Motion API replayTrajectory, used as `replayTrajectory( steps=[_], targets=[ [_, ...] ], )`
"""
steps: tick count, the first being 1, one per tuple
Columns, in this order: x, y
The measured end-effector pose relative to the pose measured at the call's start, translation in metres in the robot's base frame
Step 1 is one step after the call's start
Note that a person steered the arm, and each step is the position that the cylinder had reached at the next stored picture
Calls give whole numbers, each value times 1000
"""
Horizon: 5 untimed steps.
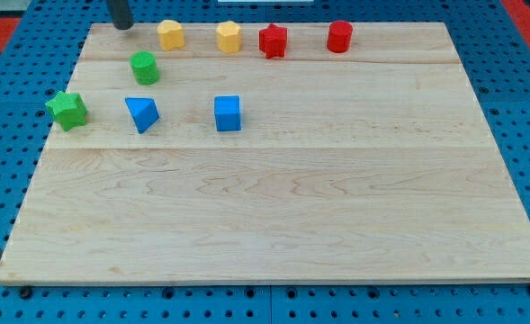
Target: Move the yellow blocks diagonally to the top right of the green circle
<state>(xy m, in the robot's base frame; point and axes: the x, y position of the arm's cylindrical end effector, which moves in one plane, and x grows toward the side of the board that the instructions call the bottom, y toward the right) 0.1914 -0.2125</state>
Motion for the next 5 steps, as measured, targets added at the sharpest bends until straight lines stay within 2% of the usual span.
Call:
replayTrajectory(
  steps=[1,2,3,4,5],
  targets=[
    [1,74],
    [3,182],
    [22,227],
    [55,212],
    [78,162]
  ],
)
